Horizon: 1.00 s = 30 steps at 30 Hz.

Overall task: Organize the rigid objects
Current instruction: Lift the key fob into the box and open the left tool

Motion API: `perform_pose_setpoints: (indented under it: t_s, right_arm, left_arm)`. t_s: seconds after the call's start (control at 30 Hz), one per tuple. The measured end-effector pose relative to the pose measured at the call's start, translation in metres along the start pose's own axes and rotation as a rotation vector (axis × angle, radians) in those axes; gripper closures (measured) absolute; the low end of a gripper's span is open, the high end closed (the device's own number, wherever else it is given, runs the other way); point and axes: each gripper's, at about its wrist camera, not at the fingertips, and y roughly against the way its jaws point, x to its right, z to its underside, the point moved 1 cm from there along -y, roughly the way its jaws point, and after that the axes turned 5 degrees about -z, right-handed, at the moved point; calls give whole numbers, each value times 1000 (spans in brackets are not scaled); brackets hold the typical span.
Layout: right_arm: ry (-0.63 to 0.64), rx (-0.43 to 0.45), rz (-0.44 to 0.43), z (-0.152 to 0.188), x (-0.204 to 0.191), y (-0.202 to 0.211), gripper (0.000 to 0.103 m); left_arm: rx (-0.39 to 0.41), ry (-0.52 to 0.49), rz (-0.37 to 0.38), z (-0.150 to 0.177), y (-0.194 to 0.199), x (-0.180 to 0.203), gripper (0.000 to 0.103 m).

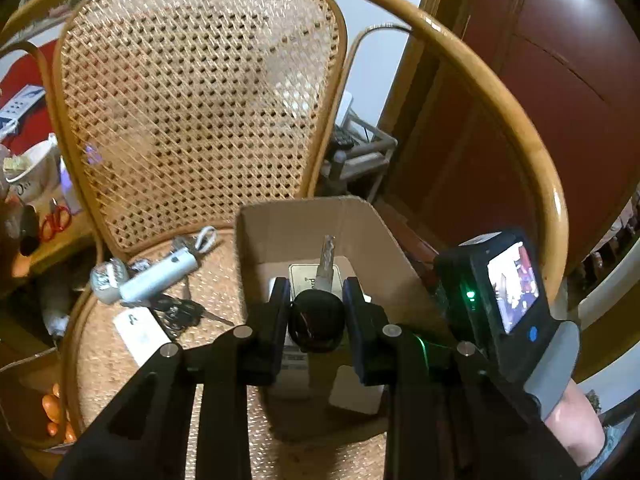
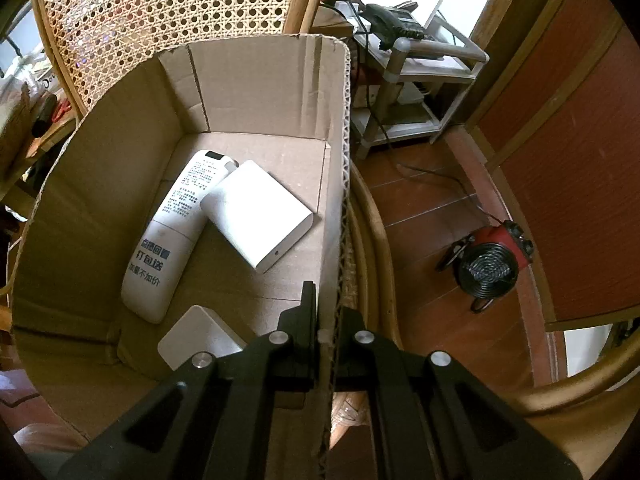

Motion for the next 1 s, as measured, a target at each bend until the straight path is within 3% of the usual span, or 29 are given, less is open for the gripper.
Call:
perform_pose_setpoints:
  t_s: [0.3,0.37,0.4,0.43,0.5,0.6,1.0]
  right_arm:
    - [4,-3,-6,1,2,2,97]
    - [5,-2,-5,-1,3,2,97]
    - [6,-4,-1,1,2,2,97]
    - [8,-3,1,-1,3,1,97]
    - [8,-4,1,0,4,1,97]
    - [4,-4,-4,0,2,2,97]
    - [7,-5,-1,-2,3,1,97]
  left_arm:
    - [-86,20,-41,7,-17,-10,75]
    - [-85,19,-52,7,-15,-15,68]
    - [-78,20,-68,6,-13,-18,53]
    - [-65,26,-91,5,-11,-21,25]
    - [3,51,-174,4,-3,-30,3]
    - [77,71,-263,4,8,-44,2]
    - [-19,135,-344,6,-23,-127,2]
